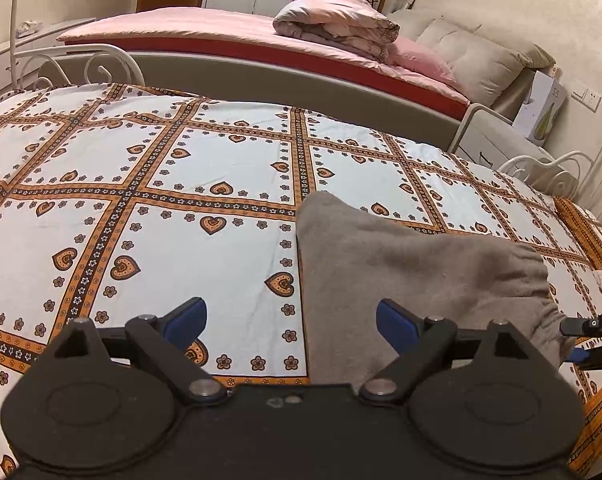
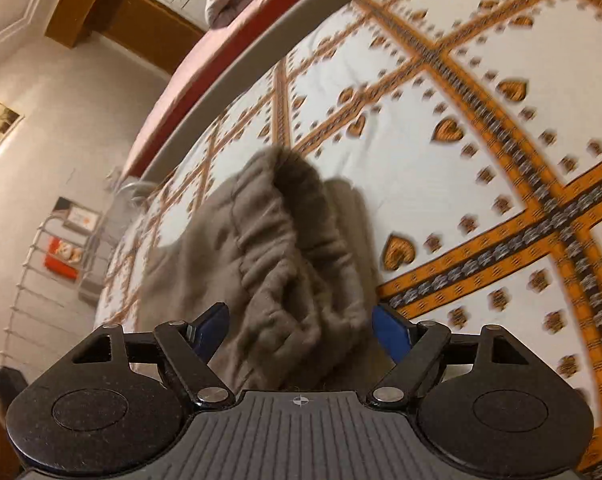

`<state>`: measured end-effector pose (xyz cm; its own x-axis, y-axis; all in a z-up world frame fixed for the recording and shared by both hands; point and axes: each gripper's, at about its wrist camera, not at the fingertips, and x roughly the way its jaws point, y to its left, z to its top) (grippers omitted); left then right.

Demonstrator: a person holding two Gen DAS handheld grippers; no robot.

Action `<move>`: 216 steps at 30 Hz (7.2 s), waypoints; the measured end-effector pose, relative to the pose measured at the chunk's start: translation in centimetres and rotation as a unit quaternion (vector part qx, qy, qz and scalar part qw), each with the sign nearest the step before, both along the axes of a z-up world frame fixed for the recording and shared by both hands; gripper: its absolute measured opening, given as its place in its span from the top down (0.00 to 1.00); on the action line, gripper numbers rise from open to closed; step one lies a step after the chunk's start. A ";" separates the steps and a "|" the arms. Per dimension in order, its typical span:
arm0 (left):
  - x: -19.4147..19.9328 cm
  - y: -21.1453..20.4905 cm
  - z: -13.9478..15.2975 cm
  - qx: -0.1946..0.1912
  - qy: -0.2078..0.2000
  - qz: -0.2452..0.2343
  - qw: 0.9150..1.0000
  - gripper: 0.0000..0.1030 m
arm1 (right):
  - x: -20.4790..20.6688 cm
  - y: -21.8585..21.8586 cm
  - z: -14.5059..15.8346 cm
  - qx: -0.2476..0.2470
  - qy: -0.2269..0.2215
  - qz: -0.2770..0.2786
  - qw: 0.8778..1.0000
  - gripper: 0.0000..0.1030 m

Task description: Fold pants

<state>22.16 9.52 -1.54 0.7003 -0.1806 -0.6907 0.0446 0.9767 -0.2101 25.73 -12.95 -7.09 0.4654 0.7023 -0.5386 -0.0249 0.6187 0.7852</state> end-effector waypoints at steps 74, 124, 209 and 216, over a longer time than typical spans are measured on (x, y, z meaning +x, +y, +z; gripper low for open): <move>10.9 -2.3 -1.7 -0.115 -0.039 -0.117 0.986 0.86 | 9.9 3.7 2.2 0.066 -0.135 0.080 0.985 0.50; -14.5 -2.7 3.5 0.072 -0.136 -0.047 0.987 0.16 | -18.1 6.7 9.8 -0.211 -0.323 -0.018 0.922 0.00; -14.6 -2.2 2.8 0.073 -0.151 -0.038 0.985 0.15 | -18.0 8.9 8.2 -0.236 -0.334 0.013 0.913 0.00; -14.6 -2.2 2.7 0.074 -0.150 -0.038 0.985 0.15 | -18.0 8.8 8.1 -0.236 -0.334 0.013 0.913 0.00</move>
